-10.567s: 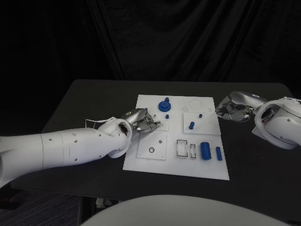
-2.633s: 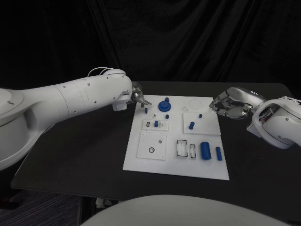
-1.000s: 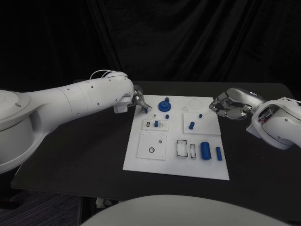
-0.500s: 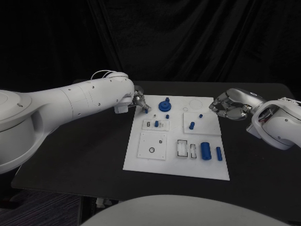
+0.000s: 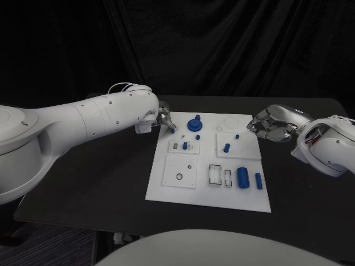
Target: Assemble the parts on the task board
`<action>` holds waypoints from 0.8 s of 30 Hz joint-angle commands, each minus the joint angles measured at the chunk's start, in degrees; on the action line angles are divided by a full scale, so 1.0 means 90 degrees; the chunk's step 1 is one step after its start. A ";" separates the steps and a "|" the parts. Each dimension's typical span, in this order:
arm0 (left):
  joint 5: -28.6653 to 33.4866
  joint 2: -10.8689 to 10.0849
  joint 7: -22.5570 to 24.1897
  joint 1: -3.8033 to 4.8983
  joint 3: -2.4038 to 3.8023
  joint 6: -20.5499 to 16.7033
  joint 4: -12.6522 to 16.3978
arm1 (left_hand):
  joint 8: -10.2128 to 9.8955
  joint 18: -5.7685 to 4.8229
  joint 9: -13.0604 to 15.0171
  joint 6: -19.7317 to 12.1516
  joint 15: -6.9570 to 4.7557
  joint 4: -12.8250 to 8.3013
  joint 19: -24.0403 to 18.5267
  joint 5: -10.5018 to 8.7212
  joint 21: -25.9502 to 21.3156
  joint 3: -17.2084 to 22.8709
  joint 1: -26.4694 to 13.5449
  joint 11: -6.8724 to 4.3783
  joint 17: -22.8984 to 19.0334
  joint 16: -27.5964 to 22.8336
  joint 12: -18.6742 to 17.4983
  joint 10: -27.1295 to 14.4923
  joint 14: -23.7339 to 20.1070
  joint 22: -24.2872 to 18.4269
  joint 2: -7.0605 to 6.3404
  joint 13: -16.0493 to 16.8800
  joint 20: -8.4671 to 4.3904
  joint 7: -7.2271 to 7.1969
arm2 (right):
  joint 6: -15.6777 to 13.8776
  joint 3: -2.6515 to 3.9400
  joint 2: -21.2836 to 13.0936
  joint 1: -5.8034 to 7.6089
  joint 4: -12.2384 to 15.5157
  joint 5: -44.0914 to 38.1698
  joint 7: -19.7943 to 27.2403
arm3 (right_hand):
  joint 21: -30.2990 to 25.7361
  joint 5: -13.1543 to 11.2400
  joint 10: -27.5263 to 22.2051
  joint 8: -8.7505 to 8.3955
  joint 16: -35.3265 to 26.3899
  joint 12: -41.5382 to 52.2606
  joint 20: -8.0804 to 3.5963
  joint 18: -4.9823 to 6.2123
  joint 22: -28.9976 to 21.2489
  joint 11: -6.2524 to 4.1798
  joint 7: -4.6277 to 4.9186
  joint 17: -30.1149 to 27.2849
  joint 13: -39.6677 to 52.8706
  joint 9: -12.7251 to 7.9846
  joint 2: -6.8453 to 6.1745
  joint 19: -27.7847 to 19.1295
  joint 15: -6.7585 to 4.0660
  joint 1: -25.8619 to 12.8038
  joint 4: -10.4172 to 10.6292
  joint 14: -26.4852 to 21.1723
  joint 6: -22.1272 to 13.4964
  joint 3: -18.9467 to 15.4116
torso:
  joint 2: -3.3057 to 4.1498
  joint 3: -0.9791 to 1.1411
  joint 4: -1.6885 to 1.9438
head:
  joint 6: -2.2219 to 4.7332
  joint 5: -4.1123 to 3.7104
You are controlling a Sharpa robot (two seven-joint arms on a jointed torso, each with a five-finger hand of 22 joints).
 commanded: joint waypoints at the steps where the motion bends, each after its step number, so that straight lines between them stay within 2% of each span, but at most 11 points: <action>1: -0.0009 0.0013 0.0080 -0.0020 0.0001 0.0120 -0.0001 | -0.0025 -0.0089 0.0003 0.0018 0.0003 -0.0042 0.0658 0.0115 -0.0022 0.0154 -0.0018 0.0010 0.1677 0.0017 -0.0003 0.0664 0.0661 0.1677 -0.0101 0.1667 0.0014 -0.0039 | 0.0037 0.0005 0.0002 -0.0017 -0.0005 -0.0007 -0.0119 | -0.0046 0.0044 0.0013 0.0015 -0.0009 0.0027 0.0000 -0.0071 0.0664 -0.0014 -0.0005 0.0174 0.0160 0.0007 0.0024 0.0000 0.0003 0.0008 -0.0009 0.0018 0.0032 0.0050 | -0.0003 0.0001 0.0001 | 0.0001 0.0006; 5: -0.0009 0.0010 0.0079 -0.0021 0.0001 0.0139 0.0003 | -0.0005 -0.0089 0.0017 0.0048 -0.0007 -0.0142 0.0658 0.0226 -0.0022 0.0429 -0.0012 -0.0003 0.1677 0.0017 -0.0003 0.0664 0.0661 0.1677 -0.0208 0.1667 0.0004 -0.0052 | 0.0047 0.0005 0.0003 -0.0018 -0.0006 -0.0007 -0.0125 | -0.0046 0.0044 0.0013 0.0015 -0.0009 0.0027 0.0000 -0.0071 0.0664 -0.0014 -0.0005 0.0174 0.0160 0.0007 0.0024 0.0000 0.0003 0.0008 -0.0009 0.0018 0.0032 0.0050 | -0.0003 0.0001 0.0002 | 0.0001 0.0010; 16: -0.0009 0.0008 0.0078 -0.0023 0.0001 0.0201 0.0014 | 0.0029 -0.0089 0.0039 0.0111 -0.0025 -0.0367 0.0658 0.0258 -0.0022 0.1063 -0.0140 -0.0020 0.1677 0.0017 -0.0003 0.0664 0.0661 0.1677 -0.0416 0.1667 -0.0015 -0.0064 | 0.0107 0.0005 0.0004 -0.0018 -0.0006 -0.0007 -0.0171 | -0.0081 0.0046 0.0000 0.0014 -0.0030 0.0020 0.0000 -0.0065 0.0655 -0.0014 -0.0005 0.0149 0.0148 0.0007 0.0024 -0.0014 0.0004 0.0007 -0.0010 0.0005 0.0031 0.0052 | 0.0003 0.0001 0.0001 | 0.0001 0.0026; 19: -0.0009 0.0000 0.0069 -0.0023 0.0001 0.0177 0.0026 | 0.0050 -0.0089 0.0063 0.0129 -0.0028 -0.0548 0.0658 0.0375 -0.0022 0.1478 -0.0245 -0.0020 0.1677 0.0017 -0.0003 0.0664 0.0661 0.1677 -0.0528 0.1667 -0.0022 -0.0059 | 0.0128 0.0005 0.0001 -0.0018 -0.0009 -0.0007 -0.0189 | -0.0114 0.0048 -0.0014 0.0013 -0.0043 0.0013 0.0000 -0.0059 0.0647 -0.0013 -0.0004 0.0135 0.0136 0.0007 0.0024 -0.0026 0.0004 0.0005 -0.0010 -0.0003 0.0029 0.0054 | 0.0005 0.0003 0.0007 | 0.0001 0.0023; 24: -0.0008 -0.0053 -0.0051 -0.0024 0.0001 -0.0035 0.0115 | 0.0093 -0.0089 0.0077 0.0224 -0.0038 -0.0749 0.0658 0.0395 -0.0022 0.1909 -0.0445 -0.0031 0.1677 0.0017 -0.0003 0.0664 0.0661 0.1677 -0.0626 0.1667 -0.0033 -0.0063 | 0.0155 0.0005 -0.0024 -0.0018 -0.0001 -0.0007 -0.0221 | -0.0139 0.0048 -0.0034 0.0011 -0.0058 0.0002 0.0000 -0.0055 0.0640 -0.0012 -0.0003 0.0118 0.0118 0.0007 0.0022 -0.0036 0.0005 0.0003 -0.0011 -0.0012 0.0025 0.0055 | 0.0001 -0.0001 0.0003 | 0.0001 0.0019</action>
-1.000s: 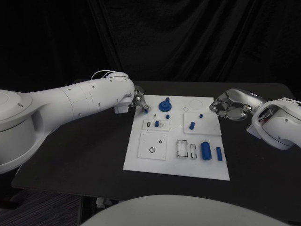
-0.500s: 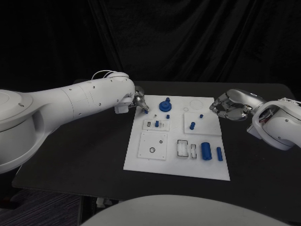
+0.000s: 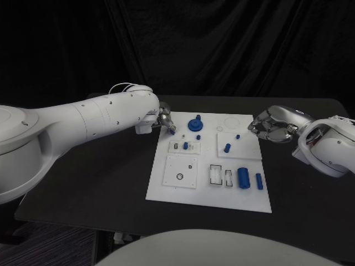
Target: Assemble the parts on the task board
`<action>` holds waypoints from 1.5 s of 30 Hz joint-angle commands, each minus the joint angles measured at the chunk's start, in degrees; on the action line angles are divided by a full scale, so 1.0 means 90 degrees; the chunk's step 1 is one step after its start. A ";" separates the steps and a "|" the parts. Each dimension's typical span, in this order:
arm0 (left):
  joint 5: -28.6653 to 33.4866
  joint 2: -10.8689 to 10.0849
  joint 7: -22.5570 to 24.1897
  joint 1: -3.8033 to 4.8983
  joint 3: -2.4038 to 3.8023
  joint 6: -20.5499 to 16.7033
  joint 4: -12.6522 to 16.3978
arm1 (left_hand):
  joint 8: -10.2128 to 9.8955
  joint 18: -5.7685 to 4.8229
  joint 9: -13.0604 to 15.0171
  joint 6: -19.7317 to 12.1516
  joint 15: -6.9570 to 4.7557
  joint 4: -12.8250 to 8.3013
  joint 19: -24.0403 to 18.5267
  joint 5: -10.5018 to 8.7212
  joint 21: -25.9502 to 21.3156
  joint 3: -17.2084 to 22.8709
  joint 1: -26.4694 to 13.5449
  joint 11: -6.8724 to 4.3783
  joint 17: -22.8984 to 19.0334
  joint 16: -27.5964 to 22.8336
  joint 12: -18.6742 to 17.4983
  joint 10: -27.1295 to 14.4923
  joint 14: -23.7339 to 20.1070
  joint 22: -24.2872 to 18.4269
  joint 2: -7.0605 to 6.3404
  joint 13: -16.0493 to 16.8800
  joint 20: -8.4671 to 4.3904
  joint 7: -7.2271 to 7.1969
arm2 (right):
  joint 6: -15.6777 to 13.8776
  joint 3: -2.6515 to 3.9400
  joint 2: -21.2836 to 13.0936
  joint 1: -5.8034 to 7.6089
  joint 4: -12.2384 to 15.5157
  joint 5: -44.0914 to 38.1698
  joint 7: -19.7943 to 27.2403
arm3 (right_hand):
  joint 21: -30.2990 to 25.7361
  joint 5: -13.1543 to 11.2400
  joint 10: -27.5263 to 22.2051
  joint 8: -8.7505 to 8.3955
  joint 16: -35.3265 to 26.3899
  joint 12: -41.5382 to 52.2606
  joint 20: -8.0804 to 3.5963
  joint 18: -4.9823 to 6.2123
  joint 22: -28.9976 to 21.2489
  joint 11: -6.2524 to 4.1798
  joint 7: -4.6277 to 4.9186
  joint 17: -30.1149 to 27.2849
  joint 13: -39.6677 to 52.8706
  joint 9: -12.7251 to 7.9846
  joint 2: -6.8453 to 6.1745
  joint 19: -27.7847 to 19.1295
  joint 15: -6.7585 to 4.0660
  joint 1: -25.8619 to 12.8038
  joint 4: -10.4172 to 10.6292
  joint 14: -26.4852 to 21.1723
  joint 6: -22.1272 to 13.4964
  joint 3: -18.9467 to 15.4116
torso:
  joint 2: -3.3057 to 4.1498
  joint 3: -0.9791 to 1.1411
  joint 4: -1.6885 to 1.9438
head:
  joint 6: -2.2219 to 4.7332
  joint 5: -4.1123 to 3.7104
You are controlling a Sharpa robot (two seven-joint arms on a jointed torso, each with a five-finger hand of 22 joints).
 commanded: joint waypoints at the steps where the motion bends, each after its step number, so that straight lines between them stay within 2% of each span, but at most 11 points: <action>1: -0.0007 -0.0039 -0.0073 -0.0016 0.0004 -0.0185 0.0084 | 0.0037 -0.0089 -0.0004 0.0126 -0.0041 -0.0312 0.0658 0.0026 -0.0022 0.0434 -0.0132 -0.0034 0.1677 0.0017 -0.0003 0.0664 0.0661 0.1677 -0.0062 0.1667 -0.0036 -0.0044 | 0.0070 0.0005 -0.0025 -0.0015 0.0010 -0.0007 -0.0169 | -0.0062 0.0021 -0.0037 0.0010 -0.0033 0.0000 0.0000 -0.0052 0.0638 -0.0011 -0.0002 0.0112 0.0118 0.0009 0.0021 -0.0043 0.0005 0.0002 0.0007 -0.0016 0.0023 0.0038 | 0.0000 -0.0001 0.0000 | 0.0001 -0.0014; 8: 0.0019 -0.0202 -0.0241 -0.0013 0.0004 -0.0611 0.0349 | 0.0046 -0.0089 -0.0048 0.0233 -0.0064 -0.0459 0.0658 0.0070 -0.0022 0.0726 -0.0341 -0.0058 0.1677 0.0017 -0.0003 0.0664 0.0661 0.1677 -0.0137 0.1667 -0.0060 -0.0061 | 0.0085 0.0005 -0.0072 -0.0014 0.0041 -0.0007 -0.0202 | -0.0074 0.0021 -0.0047 0.0008 -0.0042 -0.0005 0.0000 -0.0051 0.0634 -0.0010 -0.0001 0.0102 0.0110 0.0008 0.0019 -0.0049 0.0006 0.0000 0.0007 -0.0022 0.0020 0.0039 | -0.0001 -0.0001 0.0000 | 0.0001 -0.0022; 13: 0.0501 -0.0390 -0.0407 0.0002 0.0004 -0.0837 0.0652 | 0.0048 -0.0089 -0.0057 0.0254 -0.0070 -0.0507 0.0658 0.0046 -0.0022 0.0806 -0.0405 -0.0065 0.1677 0.0017 -0.0003 0.0664 0.0661 0.1677 -0.0152 0.1667 -0.0068 -0.0069 | 0.0088 0.0005 -0.0103 -0.0013 0.0060 -0.0007 -0.0224 | -0.0089 0.0022 -0.0052 0.0007 -0.0048 -0.0008 0.0001 -0.0048 0.0631 -0.0009 0.0000 0.0096 0.0106 0.0008 0.0018 -0.0055 0.0007 -0.0001 0.0007 -0.0026 0.0019 0.0040 | 0.0001 0.0000 0.0001 | 0.0001 -0.0047; 15: 0.0644 -0.0490 -0.0478 0.0015 0.0005 -0.0937 0.0821 | 0.0052 -0.0089 -0.0060 0.0265 -0.0075 -0.0546 0.0658 -0.0115 -0.0022 0.0868 -0.0481 -0.0069 0.1677 0.0017 -0.0003 0.0664 0.0661 0.1677 -0.0162 0.1667 -0.0075 -0.0073 | 0.0087 0.0005 -0.0113 -0.0012 0.0066 -0.0007 -0.0232 | -0.0089 0.0022 -0.0052 0.0007 -0.0048 -0.0008 0.0001 -0.0048 0.0631 -0.0009 0.0000 0.0096 0.0106 0.0008 0.0018 -0.0055 0.0007 -0.0001 0.0007 -0.0026 0.0019 0.0040 | -0.0001 0.0000 0.0002 | 0.0001 -0.0048; 16: 0.0718 -0.0573 -0.0518 0.0025 0.0005 -0.1017 0.0956 | 0.0051 -0.0089 -0.0061 0.0265 -0.0075 -0.0552 0.0658 -0.0131 -0.0022 0.0878 -0.0488 -0.0070 0.1677 0.0017 -0.0003 0.0664 0.0661 0.1677 -0.0162 0.1667 -0.0076 -0.0074 | 0.0087 0.0005 -0.0120 -0.0012 0.0069 -0.0007 -0.0237 | -0.0093 0.0022 -0.0059 0.0006 -0.0051 -0.0011 0.0001 -0.0048 0.0630 -0.0008 0.0001 0.0092 0.0101 0.0008 0.0017 -0.0058 0.0008 -0.0003 0.0007 -0.0030 0.0018 0.0042 | -0.0001 0.0001 0.0000 | 0.0001 -0.0046; 23: 0.0889 -0.1088 -0.0680 0.0067 0.0004 -0.1539 0.1803 | 0.0050 -0.0089 -0.0063 0.0265 -0.0077 -0.0566 0.0658 -0.0145 -0.0022 0.0892 -0.0494 -0.0071 0.1677 0.0017 -0.0003 0.0664 0.0661 0.1677 -0.0170 0.1667 -0.0077 -0.0077 | 0.0087 0.0005 -0.0120 -0.0012 0.0052 -0.0007 -0.0244 | -0.0093 0.0022 -0.0059 0.0006 -0.0051 -0.0011 0.0001 -0.0048 0.0630 -0.0008 0.0001 0.0092 0.0101 0.0008 0.0017 -0.0058 0.0008 -0.0003 0.0007 -0.0030 0.0018 0.0042 | -0.0002 0.0000 -0.0001 | 0.0001 -0.0034; 32: 0.0920 -0.1593 -0.0749 0.0070 0.0002 -0.1862 0.2661 | 0.0051 -0.0089 -0.0067 0.0269 -0.0080 -0.0563 0.0658 -0.0225 -0.0022 0.0939 -0.0556 -0.0071 0.1677 0.0017 -0.0003 0.0664 0.0661 0.1677 -0.0161 0.1667 -0.0081 -0.0074 | 0.0086 0.0005 -0.0113 -0.0013 0.0025 -0.0007 -0.0235 | -0.0093 0.0022 -0.0059 0.0006 -0.0051 -0.0011 0.0001 -0.0048 0.0630 -0.0008 0.0001 0.0092 0.0101 0.0008 0.0017 -0.0058 0.0008 -0.0003 0.0007 -0.0030 0.0018 0.0042 | -0.0004 0.0003 0.0002 | 0.0001 -0.0020; 34: 0.0921 -0.1650 -0.0737 0.0070 0.0002 -0.1894 0.2769 | 0.0051 -0.0089 -0.0067 0.0268 -0.0080 -0.0564 0.0658 -0.0246 -0.0022 0.0950 -0.0564 -0.0072 0.1677 0.0017 -0.0003 0.0664 0.0661 0.1677 -0.0156 0.1667 -0.0082 -0.0075 | 0.0089 0.0005 -0.0107 -0.0014 0.0018 -0.0007 -0.0233 | -0.0093 0.0022 -0.0059 0.0006 -0.0051 -0.0011 0.0001 -0.0048 0.0630 -0.0008 0.0001 0.0092 0.0101 0.0008 0.0017 -0.0058 0.0008 -0.0003 0.0007 -0.0030 0.0018 0.0042 | -0.0001 0.0000 -0.0001 | 0.0001 -0.0006; 39: 0.0924 -0.1735 -0.0678 0.0065 0.0002 -0.1933 0.2949 | 0.0056 -0.0089 -0.0064 0.0256 -0.0086 -0.0634 0.0658 -0.0466 -0.0022 0.1093 -0.0619 -0.0077 0.1677 0.0017 -0.0003 0.0664 0.0661 0.1677 -0.0144 0.1667 -0.0089 -0.0079 | 0.0085 0.0005 -0.0082 -0.0015 0.0007 0.0007 -0.0220 | -0.0099 0.0022 -0.0070 0.0005 -0.0060 -0.0017 0.0003 -0.0048 0.0628 -0.0006 0.0002 0.0083 0.0093 0.0009 0.0014 -0.0064 0.0010 -0.0006 0.0005 -0.0038 0.0017 0.0046 | -0.0001 -0.0001 -0.0002 | 0.0001 -0.0006; 45: 0.0818 -0.1734 -0.0613 0.0049 0.0002 -0.1897 0.2955 | 0.0054 -0.0089 -0.0065 0.0251 -0.0084 -0.0621 0.0658 -0.0499 -0.0022 0.1107 -0.0679 -0.0071 0.1677 0.0017 -0.0003 0.0664 0.0661 0.1677 -0.0156 0.1667 -0.0089 -0.0073 | 0.0096 0.0005 -0.0076 -0.0018 -0.0001 0.0142 -0.0206 | -0.0102 0.0023 -0.0068 0.0005 -0.0053 -0.0016 0.0003 -0.0047 0.0627 -0.0006 0.0002 0.0091 0.0096 0.0009 0.0014 -0.0067 0.0010 -0.0005 0.0004 -0.0035 0.0017 0.0048 | -0.0005 -0.0003 0.0002 | 0.0001 -0.0011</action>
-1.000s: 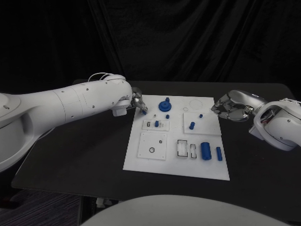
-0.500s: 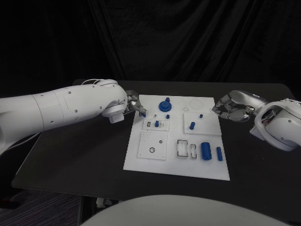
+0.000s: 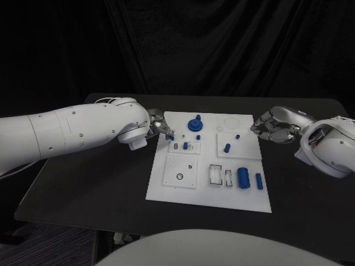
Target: Assemble the parts on the task board
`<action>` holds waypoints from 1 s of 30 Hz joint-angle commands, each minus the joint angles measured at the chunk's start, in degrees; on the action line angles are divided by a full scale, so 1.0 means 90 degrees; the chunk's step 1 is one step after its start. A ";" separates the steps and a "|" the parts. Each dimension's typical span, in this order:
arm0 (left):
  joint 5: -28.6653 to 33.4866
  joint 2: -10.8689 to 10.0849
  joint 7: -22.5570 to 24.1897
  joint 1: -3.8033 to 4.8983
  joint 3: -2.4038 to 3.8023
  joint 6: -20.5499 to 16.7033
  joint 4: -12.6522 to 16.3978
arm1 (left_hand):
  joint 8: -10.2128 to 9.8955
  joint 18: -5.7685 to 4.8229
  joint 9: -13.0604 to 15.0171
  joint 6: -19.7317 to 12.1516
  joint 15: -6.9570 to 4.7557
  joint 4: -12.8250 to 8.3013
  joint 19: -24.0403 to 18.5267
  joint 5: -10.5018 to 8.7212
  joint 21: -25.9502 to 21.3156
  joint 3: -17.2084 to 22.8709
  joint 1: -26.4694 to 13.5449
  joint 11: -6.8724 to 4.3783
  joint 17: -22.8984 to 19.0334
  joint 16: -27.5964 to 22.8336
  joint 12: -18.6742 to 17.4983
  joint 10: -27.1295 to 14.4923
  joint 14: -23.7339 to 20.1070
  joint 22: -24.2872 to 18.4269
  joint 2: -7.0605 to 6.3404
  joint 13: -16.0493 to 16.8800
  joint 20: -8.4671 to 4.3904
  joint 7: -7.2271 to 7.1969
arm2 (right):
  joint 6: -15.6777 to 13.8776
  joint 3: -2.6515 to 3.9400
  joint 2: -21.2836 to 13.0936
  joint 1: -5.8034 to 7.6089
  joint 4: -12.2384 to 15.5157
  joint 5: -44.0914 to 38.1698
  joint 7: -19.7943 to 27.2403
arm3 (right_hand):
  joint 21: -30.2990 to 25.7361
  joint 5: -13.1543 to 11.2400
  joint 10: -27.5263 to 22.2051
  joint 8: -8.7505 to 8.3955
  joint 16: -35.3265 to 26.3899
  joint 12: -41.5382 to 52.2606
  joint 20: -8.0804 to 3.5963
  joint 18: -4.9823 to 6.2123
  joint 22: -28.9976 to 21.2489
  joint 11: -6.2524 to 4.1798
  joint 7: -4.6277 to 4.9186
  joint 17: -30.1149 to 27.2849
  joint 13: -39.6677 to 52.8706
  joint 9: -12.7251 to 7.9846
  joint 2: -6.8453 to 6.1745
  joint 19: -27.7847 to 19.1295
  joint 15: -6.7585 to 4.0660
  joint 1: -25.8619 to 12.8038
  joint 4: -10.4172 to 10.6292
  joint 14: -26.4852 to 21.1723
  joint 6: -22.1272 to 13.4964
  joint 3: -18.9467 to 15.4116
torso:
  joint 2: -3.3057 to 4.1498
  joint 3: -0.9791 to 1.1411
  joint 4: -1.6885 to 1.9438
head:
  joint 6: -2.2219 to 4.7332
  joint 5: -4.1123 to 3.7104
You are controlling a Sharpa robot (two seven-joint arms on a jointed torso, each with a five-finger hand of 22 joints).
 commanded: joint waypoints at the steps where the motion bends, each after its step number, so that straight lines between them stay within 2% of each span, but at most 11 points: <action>1: -0.0034 0.0013 0.0104 -0.0004 0.0005 -0.0079 0.0002 | 0.0040 -0.0089 0.0006 -0.0007 -0.0036 -0.0276 0.0658 -0.0027 -0.0022 0.0329 -0.0048 -0.0028 0.1677 0.0017 -0.0002 0.0661 0.0662 0.1677 0.0014 0.1667 -0.0043 -0.0015 | 0.0021 0.0005 -0.0005 -0.0018 -0.0005 0.0122 -0.0081 | -0.0047 0.0023 -0.0046 0.0005 -0.0029 -0.0016 -0.0021 -0.0047 0.0629 0.0016 0.0002 0.0092 0.0093 0.0006 0.0014 -0.0043 0.0010 -0.0005 0.0004 -0.0035 0.0017 0.0048 | -0.0004 -0.0002 0.0003 | 0.0001 -0.0010; 13: -0.0077 0.0110 0.0209 -0.0053 0.0005 0.0223 -0.0084 | 0.0038 -0.0089 0.0005 -0.0014 -0.0033 -0.0249 0.0658 -0.0031 -0.0022 0.0338 -0.0100 -0.0024 0.1677 0.0017 -0.0002 0.0661 0.0662 0.1677 0.0024 0.1667 -0.0042 -0.0011 | 0.0014 0.0005 0.0007 -0.0026 -0.0010 0.0167 -0.0067 | -0.0051 0.0024 -0.0042 0.0004 -0.0033 -0.0014 -0.0020 -0.0046 0.0628 0.0016 0.0002 0.0087 0.0096 0.0006 0.0016 -0.0045 0.0011 -0.0004 0.0003 -0.0038 0.0016 0.0051 | 0.0002 -0.0004 -0.0002 | 0.0001 -0.0003; 25: -0.0080 0.0194 0.0327 -0.0175 0.0006 0.0381 -0.0174 | 0.0035 -0.0089 0.0006 -0.0028 -0.0031 -0.0241 0.0658 -0.0054 -0.0022 0.0350 -0.0115 -0.0022 0.1677 0.0017 -0.0002 0.0661 0.0662 0.1677 0.0042 0.1667 -0.0040 -0.0010 | 0.0018 0.0005 -0.0005 -0.0035 -0.0004 0.0170 -0.0067 | -0.0059 0.0026 -0.0051 0.0004 -0.0038 -0.0018 -0.0020 -0.0045 0.0626 0.0017 0.0003 0.0082 0.0089 0.0007 0.0016 -0.0051 0.0012 -0.0003 -0.0002 -0.0042 0.0017 0.0057 | 0.0005 -0.0002 0.0002 | 0.0001 -0.0031; 30: -0.0080 0.0213 0.0356 -0.0218 0.0006 0.0395 -0.0197 | 0.0033 -0.0089 0.0006 -0.0034 -0.0031 -0.0242 0.0658 -0.0060 -0.0022 0.0356 -0.0115 -0.0022 0.1677 0.0017 -0.0002 0.0661 0.0662 0.1677 0.0048 0.1667 -0.0039 -0.0010 | 0.0023 0.0005 -0.0001 -0.0037 -0.0005 0.0170 -0.0068 | -0.0061 0.0026 -0.0052 0.0005 -0.0035 -0.0019 -0.0019 -0.0045 0.0625 0.0017 0.0002 0.0086 0.0089 0.0008 0.0016 -0.0053 0.0012 -0.0003 -0.0002 -0.0041 0.0019 0.0058 | 0.0001 -0.0002 -0.0002 | 0.0001 -0.0016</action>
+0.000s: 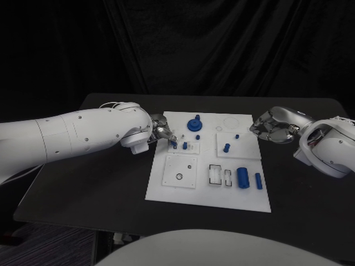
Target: Assemble the parts on the task board
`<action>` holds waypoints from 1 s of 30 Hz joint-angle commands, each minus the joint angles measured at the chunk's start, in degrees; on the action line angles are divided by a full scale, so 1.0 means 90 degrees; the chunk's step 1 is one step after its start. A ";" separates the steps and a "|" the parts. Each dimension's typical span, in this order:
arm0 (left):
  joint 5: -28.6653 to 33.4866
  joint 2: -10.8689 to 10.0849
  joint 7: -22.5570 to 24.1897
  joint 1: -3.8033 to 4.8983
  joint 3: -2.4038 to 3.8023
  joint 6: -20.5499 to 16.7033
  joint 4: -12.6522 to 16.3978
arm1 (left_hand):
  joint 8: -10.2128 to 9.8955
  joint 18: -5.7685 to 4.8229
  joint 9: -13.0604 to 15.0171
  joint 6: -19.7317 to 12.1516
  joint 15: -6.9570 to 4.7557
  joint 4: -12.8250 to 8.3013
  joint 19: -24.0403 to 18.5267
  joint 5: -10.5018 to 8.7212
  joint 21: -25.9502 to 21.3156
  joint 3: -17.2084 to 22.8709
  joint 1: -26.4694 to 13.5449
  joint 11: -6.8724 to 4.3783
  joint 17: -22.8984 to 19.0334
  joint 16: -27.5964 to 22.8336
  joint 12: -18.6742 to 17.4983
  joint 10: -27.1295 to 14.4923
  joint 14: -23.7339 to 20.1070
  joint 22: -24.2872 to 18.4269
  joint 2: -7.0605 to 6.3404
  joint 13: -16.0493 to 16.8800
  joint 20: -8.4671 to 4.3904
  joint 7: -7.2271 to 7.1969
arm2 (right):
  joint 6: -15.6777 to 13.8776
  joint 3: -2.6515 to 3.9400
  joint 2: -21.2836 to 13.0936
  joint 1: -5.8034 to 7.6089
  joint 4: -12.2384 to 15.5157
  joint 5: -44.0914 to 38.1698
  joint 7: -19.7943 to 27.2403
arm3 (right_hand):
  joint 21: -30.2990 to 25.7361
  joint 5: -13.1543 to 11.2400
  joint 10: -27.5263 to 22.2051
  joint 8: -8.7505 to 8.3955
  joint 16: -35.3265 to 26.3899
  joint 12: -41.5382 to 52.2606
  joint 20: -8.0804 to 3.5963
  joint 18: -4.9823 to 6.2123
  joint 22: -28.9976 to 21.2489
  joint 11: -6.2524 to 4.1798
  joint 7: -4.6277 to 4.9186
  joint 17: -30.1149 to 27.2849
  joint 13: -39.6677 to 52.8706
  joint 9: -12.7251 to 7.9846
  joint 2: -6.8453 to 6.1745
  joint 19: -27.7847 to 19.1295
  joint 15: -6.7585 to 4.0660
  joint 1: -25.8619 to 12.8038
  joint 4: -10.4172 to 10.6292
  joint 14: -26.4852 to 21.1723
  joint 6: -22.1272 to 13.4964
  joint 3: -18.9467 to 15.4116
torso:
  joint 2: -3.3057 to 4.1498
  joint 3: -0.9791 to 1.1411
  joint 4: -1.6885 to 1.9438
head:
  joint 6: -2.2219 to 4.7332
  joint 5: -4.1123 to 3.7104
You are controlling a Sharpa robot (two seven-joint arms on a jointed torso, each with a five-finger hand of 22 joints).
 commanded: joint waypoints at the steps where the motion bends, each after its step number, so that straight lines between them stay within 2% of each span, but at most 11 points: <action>1: -0.0020 0.0024 0.0174 -0.0035 0.0006 0.0128 -0.0012 | 0.0033 -0.0089 0.0007 -0.0009 -0.0031 -0.0128 0.0658 -0.0029 -0.0022 0.0156 0.0004 -0.0022 0.1677 0.0017 -0.0002 0.0661 0.0662 0.1677 0.0067 0.1667 -0.0040 -0.0034 | 0.0017 0.0005 -0.0002 -0.0017 0.0003 0.0008 -0.0071 | -0.0035 0.0026 -0.0029 0.0006 -0.0035 -0.0019 0.0003 -0.0045 0.0626 -0.0006 0.0003 0.0086 0.0091 0.0011 0.0016 -0.0030 0.0012 -0.0003 0.0015 -0.0041 0.0019 0.0041 | -0.0002 0.0001 0.0000 | 0.0001 0.0005; 18: -0.0030 0.0068 0.0251 -0.0151 0.0006 0.0038 -0.0091 | 0.0028 -0.0089 0.0009 -0.0025 -0.0029 -0.0131 0.0658 -0.0038 -0.0022 0.0163 0.0001 -0.0020 0.1677 0.0017 -0.0002 0.0661 0.0662 0.1677 0.0070 0.1667 -0.0038 -0.0031 | 0.0031 0.0005 -0.0012 -0.0025 0.0009 0.0008 -0.0076 | -0.0044 0.0025 -0.0038 0.0011 -0.0041 -0.0023 0.0004 -0.0044 0.0624 -0.0006 0.0002 0.0079 0.0084 0.0014 0.0013 -0.0036 0.0013 -0.0008 0.0013 -0.0046 0.0030 0.0042 | -0.0001 -0.0001 0.0002 | 0.0001 -0.0003; 30: -0.0560 0.0053 0.0332 -0.0199 0.0006 0.0018 -0.0093 | 0.0027 -0.0089 0.0010 -0.0032 -0.0028 -0.0129 0.0658 -0.0042 -0.0022 0.0163 -0.0004 -0.0018 0.1677 0.0017 -0.0002 0.0661 0.0662 0.1677 0.0069 0.1667 -0.0038 -0.0028 | 0.0071 0.0005 -0.0017 -0.0027 0.0009 0.0039 -0.0096 | -0.0050 0.0025 -0.0038 0.0011 -0.0046 -0.0023 0.0005 -0.0043 0.0622 -0.0006 0.0003 0.0073 0.0084 0.0015 0.0010 -0.0040 0.0013 -0.0012 0.0013 -0.0050 0.0031 0.0042 | 0.0000 0.0002 0.0005 | 0.0001 -0.0001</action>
